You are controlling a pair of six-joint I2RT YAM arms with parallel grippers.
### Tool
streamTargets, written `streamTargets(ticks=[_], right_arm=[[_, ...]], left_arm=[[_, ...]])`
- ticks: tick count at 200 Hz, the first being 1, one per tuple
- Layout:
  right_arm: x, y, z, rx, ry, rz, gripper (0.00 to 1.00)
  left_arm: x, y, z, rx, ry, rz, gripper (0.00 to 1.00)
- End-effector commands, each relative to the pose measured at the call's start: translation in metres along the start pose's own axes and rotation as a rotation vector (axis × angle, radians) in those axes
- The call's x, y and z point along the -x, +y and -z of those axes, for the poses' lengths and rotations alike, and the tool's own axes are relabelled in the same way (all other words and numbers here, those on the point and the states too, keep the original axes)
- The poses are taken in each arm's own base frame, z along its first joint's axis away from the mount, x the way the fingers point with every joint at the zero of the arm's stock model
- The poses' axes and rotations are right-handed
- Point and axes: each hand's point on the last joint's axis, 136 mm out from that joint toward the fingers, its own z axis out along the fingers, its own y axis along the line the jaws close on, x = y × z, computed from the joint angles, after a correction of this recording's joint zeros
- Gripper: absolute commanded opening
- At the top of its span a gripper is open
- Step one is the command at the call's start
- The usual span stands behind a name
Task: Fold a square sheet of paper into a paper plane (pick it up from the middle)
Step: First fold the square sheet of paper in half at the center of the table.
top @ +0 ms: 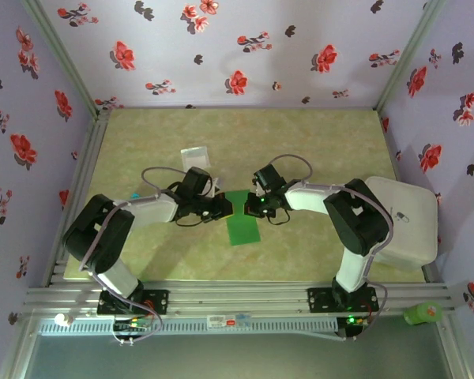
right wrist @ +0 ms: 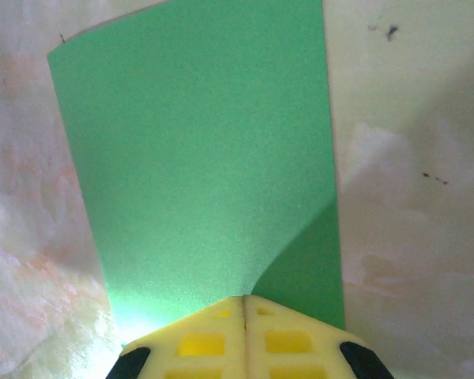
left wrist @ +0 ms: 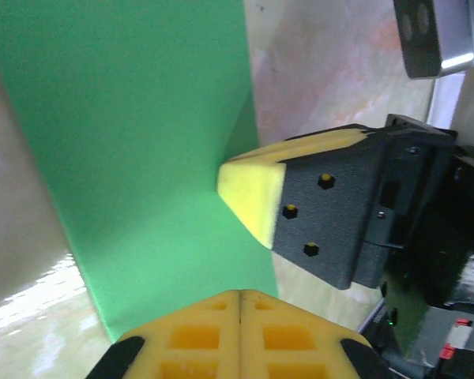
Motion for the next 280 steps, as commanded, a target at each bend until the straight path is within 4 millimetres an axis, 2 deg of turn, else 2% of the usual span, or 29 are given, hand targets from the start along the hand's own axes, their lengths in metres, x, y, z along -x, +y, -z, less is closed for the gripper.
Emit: streamTargets(ticks=[1,34,66,82,121,151,161,195,215,242,280], right_arm=[[-0.056,-0.088,-0.011,-0.307,0.162,-0.116,0.0],[-0.057,-0.089,-0.011,-0.311,0.162,-0.118,0.0],[-0.057,-0.09,-0.011,-0.315,0.164,-0.121,0.0],[-0.057,-0.09,-0.011,-0.316,0.168,-0.118,0.0],[-0.057,-0.091,-0.01,-0.322,0.164,-0.12,0.0],[-0.056,-0.089,-0.009,-0.319,0.161,-0.122,0.0],[-0.056,-0.089,-0.01,-0.317,0.162,-0.121,0.0],[-0.055,-0.089,-0.011,-0.318,0.163,-0.118,0.0],[-0.055,-0.089,-0.011,-0.317,0.159,-0.119,0.0],[-0.057,-0.091,-0.013,-0.318,0.16,-0.126,0.0],[-0.057,-0.091,-0.013,-0.317,0.156,-0.13,0.0]], left_arm=[[-0.011,-0.007,-0.011,-0.059,0.041,0.031,0.06],[-0.027,0.009,-0.025,-0.044,0.081,0.053,0.06],[-0.049,0.051,-0.035,0.04,0.122,0.076,0.05],[-0.055,0.06,-0.037,0.053,0.133,0.083,0.05],[-0.047,0.045,-0.028,0.036,0.104,0.06,0.05],[-0.037,0.015,-0.015,-0.008,0.074,0.034,0.06],[-0.036,0.011,-0.013,-0.001,0.077,0.017,0.05],[-0.043,0.007,-0.013,0.008,0.115,-0.004,0.05],[-0.054,0.004,-0.017,-0.014,0.155,-0.019,0.06],[-0.074,0.013,-0.02,0.005,0.238,-0.052,0.06],[-0.098,0.045,-0.023,0.112,0.301,-0.043,0.07]])
